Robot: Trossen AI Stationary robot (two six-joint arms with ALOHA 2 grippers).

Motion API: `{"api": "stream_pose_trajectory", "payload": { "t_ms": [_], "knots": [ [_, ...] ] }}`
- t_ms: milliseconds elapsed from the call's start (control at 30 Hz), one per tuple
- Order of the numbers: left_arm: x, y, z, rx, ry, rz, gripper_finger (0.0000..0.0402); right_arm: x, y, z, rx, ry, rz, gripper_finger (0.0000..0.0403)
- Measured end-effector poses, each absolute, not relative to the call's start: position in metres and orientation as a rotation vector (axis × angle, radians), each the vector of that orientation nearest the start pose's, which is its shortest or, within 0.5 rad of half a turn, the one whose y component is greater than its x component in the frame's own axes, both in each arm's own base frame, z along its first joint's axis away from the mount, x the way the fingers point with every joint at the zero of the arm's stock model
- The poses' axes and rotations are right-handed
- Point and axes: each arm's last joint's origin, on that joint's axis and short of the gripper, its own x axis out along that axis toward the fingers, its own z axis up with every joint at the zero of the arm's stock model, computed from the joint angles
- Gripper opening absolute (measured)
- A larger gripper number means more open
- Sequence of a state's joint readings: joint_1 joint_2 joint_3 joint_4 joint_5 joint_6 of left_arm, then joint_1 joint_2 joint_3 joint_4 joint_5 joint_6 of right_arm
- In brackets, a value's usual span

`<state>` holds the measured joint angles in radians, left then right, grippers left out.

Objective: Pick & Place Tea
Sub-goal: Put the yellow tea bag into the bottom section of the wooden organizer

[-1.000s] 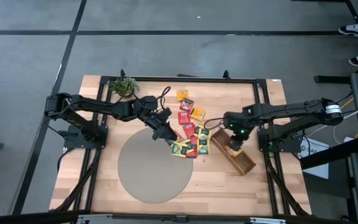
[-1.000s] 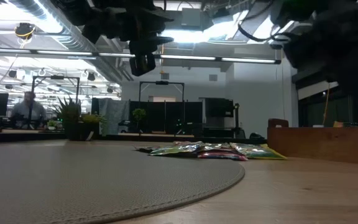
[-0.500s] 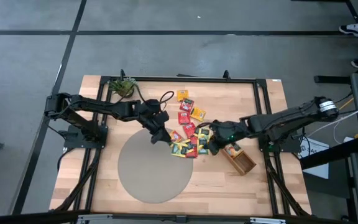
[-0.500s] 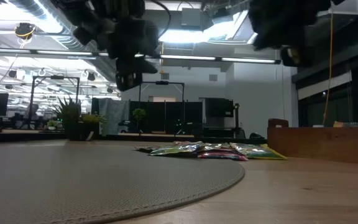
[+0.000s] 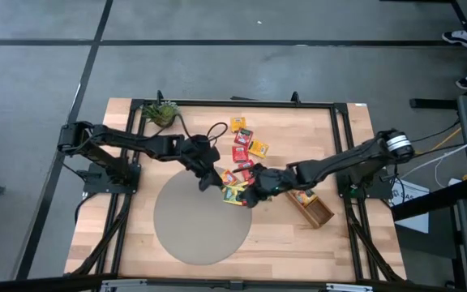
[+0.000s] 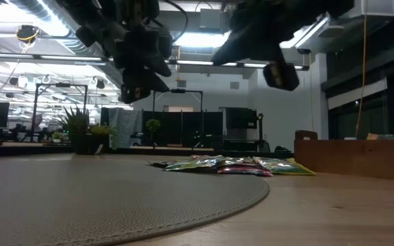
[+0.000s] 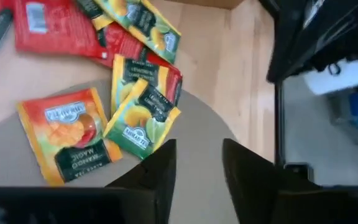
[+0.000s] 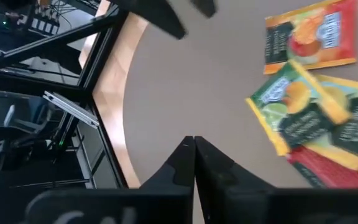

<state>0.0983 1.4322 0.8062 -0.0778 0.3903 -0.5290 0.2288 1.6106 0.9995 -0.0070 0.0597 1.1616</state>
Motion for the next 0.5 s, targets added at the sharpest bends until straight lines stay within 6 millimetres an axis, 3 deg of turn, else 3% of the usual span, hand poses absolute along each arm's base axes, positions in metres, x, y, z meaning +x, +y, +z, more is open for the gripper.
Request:
{"api": "stream_pose_trajectory", "payload": {
  "t_ms": [167, 333, 500],
  "knots": [
    [0.290, 0.006, 0.208, -0.440, 0.723, -0.063, 0.0095, 0.342, 0.085, 0.222, 1.034, 0.668, -0.219, 0.0019],
    [0.299, 0.001, 0.203, -0.319, 0.686, -0.095, 0.0013, 0.336, 0.090, 0.217, 1.112, 0.728, -0.286, 0.0010],
    [0.312, -0.005, 0.181, -0.294, 0.710, -0.112, 0.0002, 0.325, 0.101, 0.209, 1.147, 0.830, -0.373, 0.0015]
  ]
}}
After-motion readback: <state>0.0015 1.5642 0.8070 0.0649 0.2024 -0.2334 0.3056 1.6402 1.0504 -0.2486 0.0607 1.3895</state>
